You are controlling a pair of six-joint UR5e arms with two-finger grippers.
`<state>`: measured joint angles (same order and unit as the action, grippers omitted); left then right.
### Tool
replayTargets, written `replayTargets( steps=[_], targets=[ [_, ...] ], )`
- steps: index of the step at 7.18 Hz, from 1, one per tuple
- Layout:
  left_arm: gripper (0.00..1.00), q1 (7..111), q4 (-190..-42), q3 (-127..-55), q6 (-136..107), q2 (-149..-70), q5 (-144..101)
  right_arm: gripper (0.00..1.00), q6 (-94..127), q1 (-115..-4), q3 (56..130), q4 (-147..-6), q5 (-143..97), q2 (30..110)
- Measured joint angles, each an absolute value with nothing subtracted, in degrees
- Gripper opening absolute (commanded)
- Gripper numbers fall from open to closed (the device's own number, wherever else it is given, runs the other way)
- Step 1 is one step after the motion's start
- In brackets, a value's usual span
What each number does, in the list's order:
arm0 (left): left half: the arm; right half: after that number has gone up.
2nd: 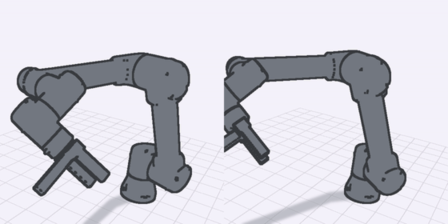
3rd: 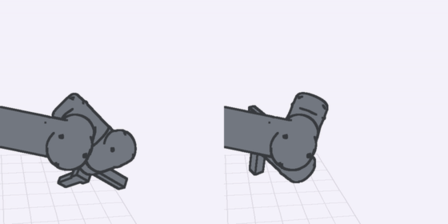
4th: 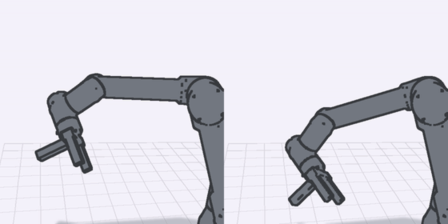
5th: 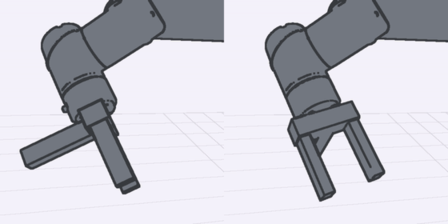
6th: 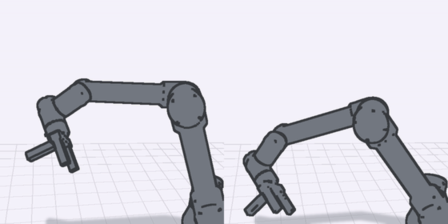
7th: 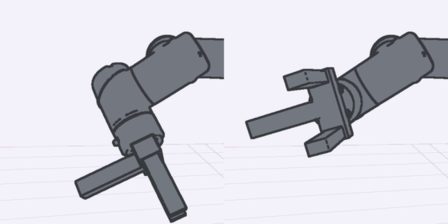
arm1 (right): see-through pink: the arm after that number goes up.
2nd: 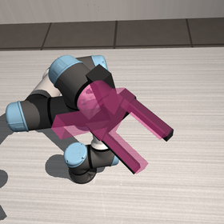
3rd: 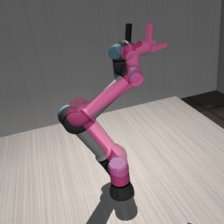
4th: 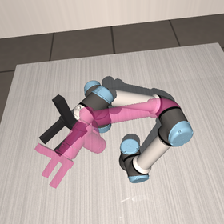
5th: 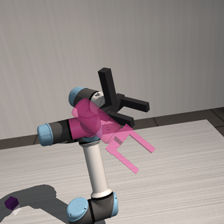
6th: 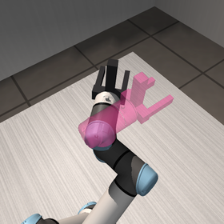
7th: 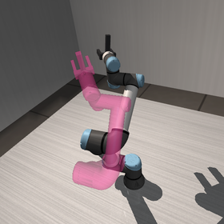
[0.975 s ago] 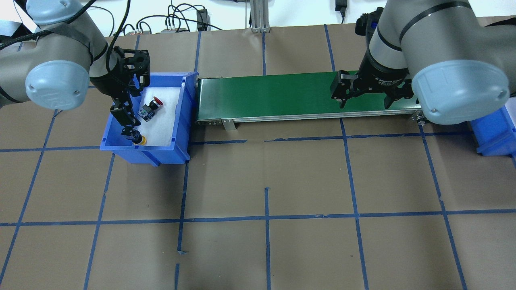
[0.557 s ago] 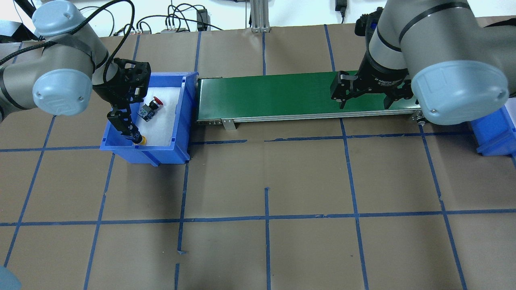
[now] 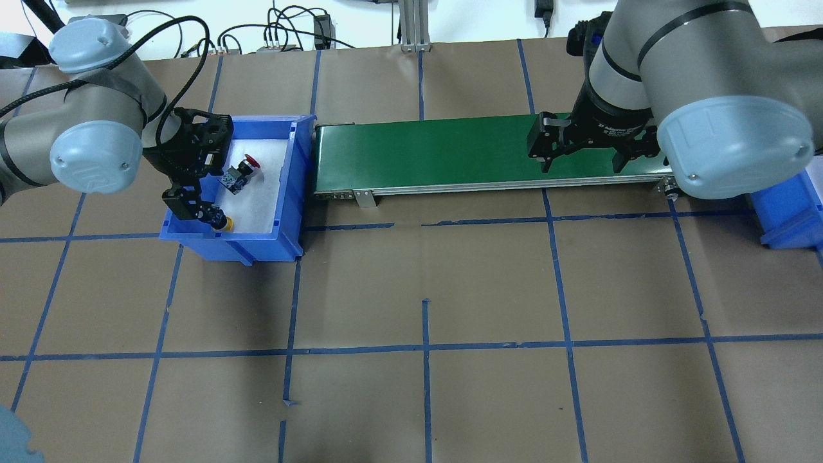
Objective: Transport two buttons from left to right
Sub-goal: 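Lower the left gripper and grasp the yellow-capped button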
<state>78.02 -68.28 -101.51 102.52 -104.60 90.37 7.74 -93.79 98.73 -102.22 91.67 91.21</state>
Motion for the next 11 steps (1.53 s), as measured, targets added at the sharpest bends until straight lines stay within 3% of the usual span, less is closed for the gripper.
replayTargets(
  steps=[5,6,7,8,11],
  targets=[
    [0.99,77.5,-63.2,-103.5,102.5,-106.9,92.7,1.0,7.7,-93.8,98.8,-102.2,91.7,91.2],
    [0.79,77.5,-62.3,-104.0,102.4,-107.5,93.0,1.0,7.7,-93.8,98.8,-102.2,91.7,91.2],
    [0.31,77.5,-61.5,-104.6,102.3,-107.9,92.9,1.0,7.7,-93.8,98.8,-102.2,91.7,91.2],
    [0.25,77.5,-60.5,-105.0,102.3,-108.3,92.7,1.0,7.7,-93.9,98.9,-102.2,91.7,91.2],
    [0.23,77.4,-59.1,-104.8,102.5,-108.5,92.8,1.0,7.7,-93.9,99.1,-102.2,91.7,91.2]
  ],
)
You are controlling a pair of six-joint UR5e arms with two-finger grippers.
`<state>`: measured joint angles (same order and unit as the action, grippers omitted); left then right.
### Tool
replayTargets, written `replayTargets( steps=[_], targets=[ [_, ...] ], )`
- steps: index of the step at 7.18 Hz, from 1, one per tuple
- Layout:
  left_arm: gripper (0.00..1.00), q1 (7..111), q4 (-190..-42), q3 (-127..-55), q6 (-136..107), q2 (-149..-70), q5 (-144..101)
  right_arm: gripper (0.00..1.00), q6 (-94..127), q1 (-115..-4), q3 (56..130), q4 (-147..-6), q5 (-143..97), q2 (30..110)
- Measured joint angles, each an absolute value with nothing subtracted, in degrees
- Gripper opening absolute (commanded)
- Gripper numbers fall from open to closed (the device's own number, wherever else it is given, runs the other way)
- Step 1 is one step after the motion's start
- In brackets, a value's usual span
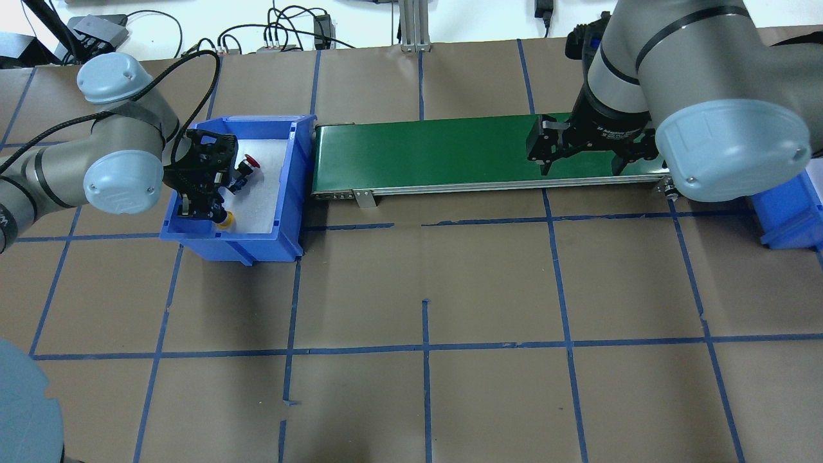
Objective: Transport two buttons from left to right
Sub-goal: 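Lower the left gripper and grasp the yellow-capped button, then lift the yellow-capped button and carry it onto the green conveyor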
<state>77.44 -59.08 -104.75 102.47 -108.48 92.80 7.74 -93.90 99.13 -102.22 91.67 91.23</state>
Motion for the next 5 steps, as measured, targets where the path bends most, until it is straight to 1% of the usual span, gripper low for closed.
replayTargets(
  steps=[3,5],
  targets=[
    [0.22,77.6,-59.4,-104.2,101.4,-106.8,92.8,1.0,7.8,-93.9,99.4,-102.2,91.7,91.2],
    [0.22,78.7,-61.2,-102.9,95.8,-104.2,92.6,1.0,7.7,-93.7,99.3,-102.2,91.7,91.2]
  ],
)
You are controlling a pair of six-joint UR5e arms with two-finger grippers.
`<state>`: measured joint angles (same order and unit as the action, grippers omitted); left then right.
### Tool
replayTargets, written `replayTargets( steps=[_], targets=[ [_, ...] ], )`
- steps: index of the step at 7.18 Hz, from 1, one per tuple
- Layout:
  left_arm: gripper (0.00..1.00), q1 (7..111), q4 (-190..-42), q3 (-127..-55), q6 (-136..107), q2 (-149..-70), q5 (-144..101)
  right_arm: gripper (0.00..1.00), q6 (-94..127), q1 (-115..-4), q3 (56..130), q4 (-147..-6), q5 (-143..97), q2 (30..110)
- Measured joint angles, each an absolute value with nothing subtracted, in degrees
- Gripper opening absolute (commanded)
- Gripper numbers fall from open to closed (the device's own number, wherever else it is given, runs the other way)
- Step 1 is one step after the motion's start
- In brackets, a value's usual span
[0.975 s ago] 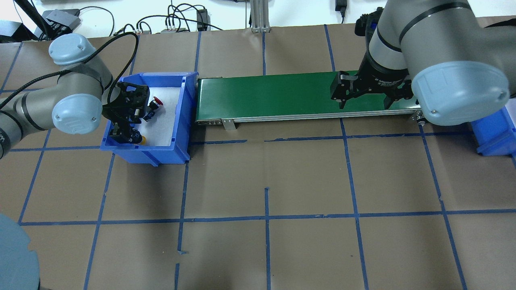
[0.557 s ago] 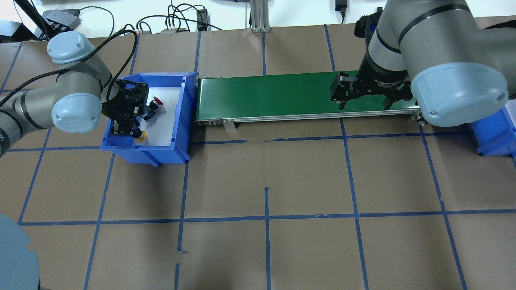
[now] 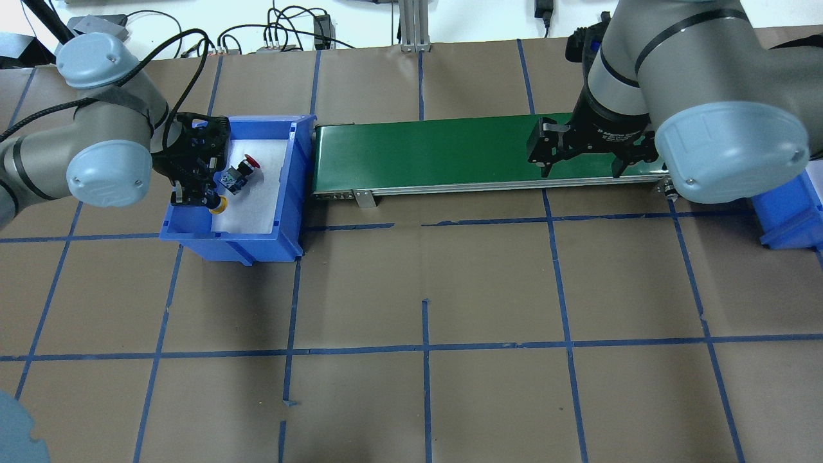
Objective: Transport two buttons from left to right
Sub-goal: 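Lift the yellow-capped button and carry it onto the green conveyor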
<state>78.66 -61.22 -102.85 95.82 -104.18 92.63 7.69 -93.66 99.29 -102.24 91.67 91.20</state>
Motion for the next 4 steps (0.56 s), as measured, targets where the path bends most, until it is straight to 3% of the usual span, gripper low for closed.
replayTargets(
  steps=[4],
  targets=[
    [0.22,88.8,-69.0,-94.1,78.0,-101.8,92.3,1.0,7.6,-93.4,99.3,-102.2,92.2,91.1]
  ],
)
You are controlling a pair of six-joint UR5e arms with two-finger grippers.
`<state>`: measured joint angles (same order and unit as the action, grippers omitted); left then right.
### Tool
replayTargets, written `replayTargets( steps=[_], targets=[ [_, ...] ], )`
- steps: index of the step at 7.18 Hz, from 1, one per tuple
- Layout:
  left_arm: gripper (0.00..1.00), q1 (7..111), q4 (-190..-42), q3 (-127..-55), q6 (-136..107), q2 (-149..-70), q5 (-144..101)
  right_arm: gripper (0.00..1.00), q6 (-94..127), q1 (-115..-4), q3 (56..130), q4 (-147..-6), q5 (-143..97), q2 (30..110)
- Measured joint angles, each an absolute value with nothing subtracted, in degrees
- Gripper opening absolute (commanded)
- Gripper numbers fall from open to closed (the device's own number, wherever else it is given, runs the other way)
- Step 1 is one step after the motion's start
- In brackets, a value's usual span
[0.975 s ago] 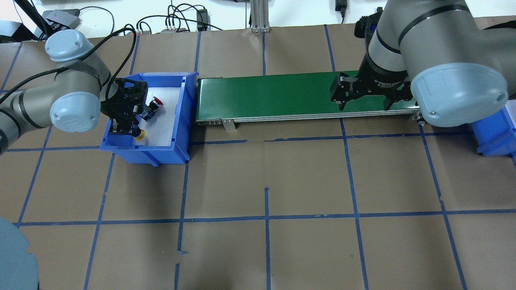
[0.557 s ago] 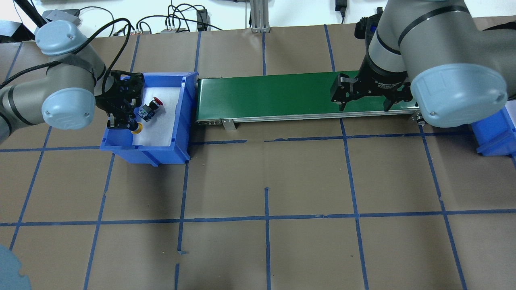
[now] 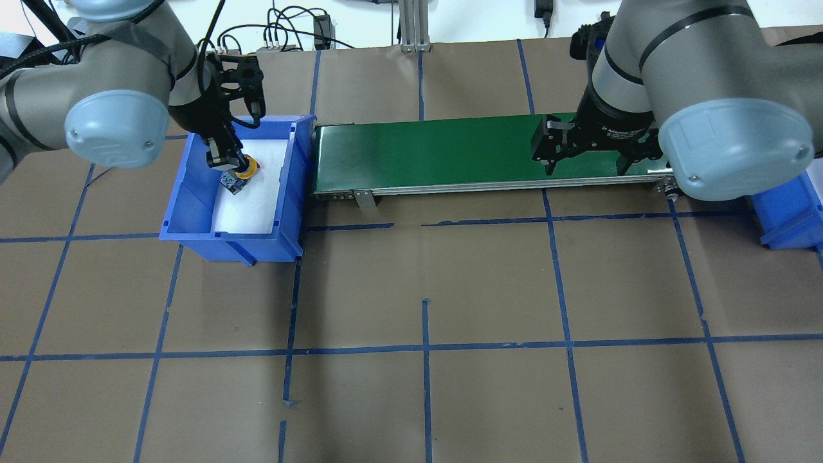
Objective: Transport two buttons from left to right
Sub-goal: 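Lift the yellow-capped button and carry it onto the green conveyor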
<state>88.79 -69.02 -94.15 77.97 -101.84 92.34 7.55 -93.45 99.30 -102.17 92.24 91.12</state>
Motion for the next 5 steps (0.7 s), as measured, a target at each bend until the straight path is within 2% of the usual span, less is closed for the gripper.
replayTargets(
  steps=[5],
  targets=[
    [0.24,100.1,-64.0,-88.1,72.3,-110.1,92.9,1.0,7.5,-93.0,99.5,-102.2,92.4,91.1]
  ],
)
